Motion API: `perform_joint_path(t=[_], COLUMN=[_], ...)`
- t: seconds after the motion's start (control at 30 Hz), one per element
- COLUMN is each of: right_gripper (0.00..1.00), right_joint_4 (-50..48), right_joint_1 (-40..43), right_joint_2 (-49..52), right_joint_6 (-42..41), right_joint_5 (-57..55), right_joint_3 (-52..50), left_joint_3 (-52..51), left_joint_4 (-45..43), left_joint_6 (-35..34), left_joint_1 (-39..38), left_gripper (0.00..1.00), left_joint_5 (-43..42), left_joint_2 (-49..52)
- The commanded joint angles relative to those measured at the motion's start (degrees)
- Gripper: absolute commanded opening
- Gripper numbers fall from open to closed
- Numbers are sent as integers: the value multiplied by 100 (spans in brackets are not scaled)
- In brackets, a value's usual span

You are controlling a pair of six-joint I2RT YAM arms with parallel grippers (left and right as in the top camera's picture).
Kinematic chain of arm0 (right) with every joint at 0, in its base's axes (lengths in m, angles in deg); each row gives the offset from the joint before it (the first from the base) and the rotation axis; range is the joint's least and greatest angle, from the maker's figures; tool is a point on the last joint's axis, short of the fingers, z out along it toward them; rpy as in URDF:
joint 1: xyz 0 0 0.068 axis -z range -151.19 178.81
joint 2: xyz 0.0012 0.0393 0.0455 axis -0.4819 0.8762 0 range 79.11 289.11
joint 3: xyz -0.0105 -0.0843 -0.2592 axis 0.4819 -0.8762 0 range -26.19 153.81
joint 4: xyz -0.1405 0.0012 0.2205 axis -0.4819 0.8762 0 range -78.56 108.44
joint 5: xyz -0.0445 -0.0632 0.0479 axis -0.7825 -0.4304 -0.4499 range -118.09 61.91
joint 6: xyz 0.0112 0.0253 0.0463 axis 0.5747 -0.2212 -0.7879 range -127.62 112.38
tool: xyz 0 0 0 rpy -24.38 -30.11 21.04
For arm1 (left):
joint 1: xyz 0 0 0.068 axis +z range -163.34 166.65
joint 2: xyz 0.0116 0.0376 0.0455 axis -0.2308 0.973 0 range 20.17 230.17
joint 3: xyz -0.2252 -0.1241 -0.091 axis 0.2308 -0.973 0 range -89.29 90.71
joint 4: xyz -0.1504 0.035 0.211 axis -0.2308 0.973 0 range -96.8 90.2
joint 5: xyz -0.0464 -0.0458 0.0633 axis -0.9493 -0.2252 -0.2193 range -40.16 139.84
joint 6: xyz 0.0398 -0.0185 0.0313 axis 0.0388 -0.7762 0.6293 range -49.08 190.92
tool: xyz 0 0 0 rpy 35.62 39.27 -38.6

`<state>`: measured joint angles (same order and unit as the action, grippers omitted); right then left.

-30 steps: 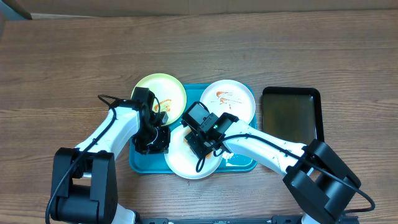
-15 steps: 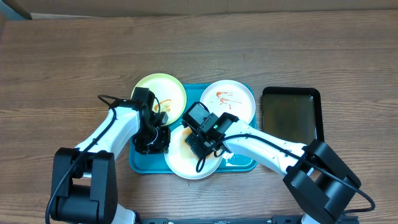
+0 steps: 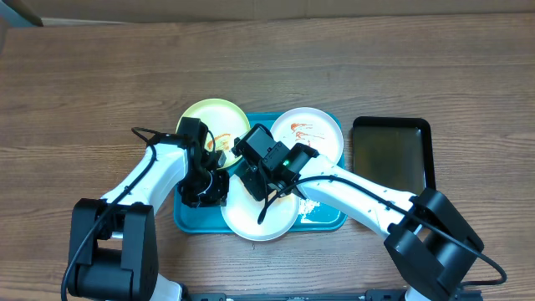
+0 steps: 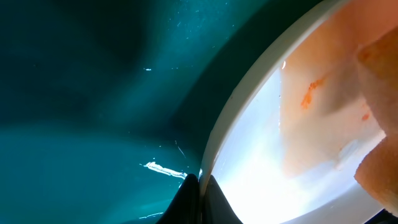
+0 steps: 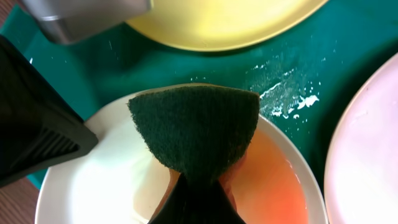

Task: Clean dirty plates on tray and stack at the side
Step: 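Scrub the front white plate with the sponge while left gripper holds it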

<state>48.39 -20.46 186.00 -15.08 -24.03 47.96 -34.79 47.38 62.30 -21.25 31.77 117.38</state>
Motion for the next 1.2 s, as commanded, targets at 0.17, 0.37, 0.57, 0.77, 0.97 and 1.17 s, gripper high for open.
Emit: perform_joint_path(t=[0.17, 0.37, 0.57, 0.77, 0.97, 1.17], right_gripper=[4, 4, 4, 4, 4, 4], right_joint_4=[-313, -299, 83, 730, 1119, 1545], right_joint_1=[-136, -210, -197, -46, 31, 35], right_joint_2=[35, 354, 575, 520, 372, 262], right_joint_6=[46, 48, 151, -328, -798, -1084], right_joint_5=[186, 225, -201, -940, -933, -649], right_joint_3=[-195, -195, -192, 125, 186, 186], left_joint_3=[74, 74, 74, 74, 74, 74], left_joint_4=[-4, -2, -4, 20, 24, 39], left_joint_6=[-44, -44, -44, -42, -44, -48], left_joint_1=[-2, -2, -2, -2, -2, 4], left_gripper=[4, 4, 4, 4, 4, 4], left_joint_5=[-105, -105, -105, -103, -103, -94], left_joint_2=[26, 26, 26, 26, 26, 22])
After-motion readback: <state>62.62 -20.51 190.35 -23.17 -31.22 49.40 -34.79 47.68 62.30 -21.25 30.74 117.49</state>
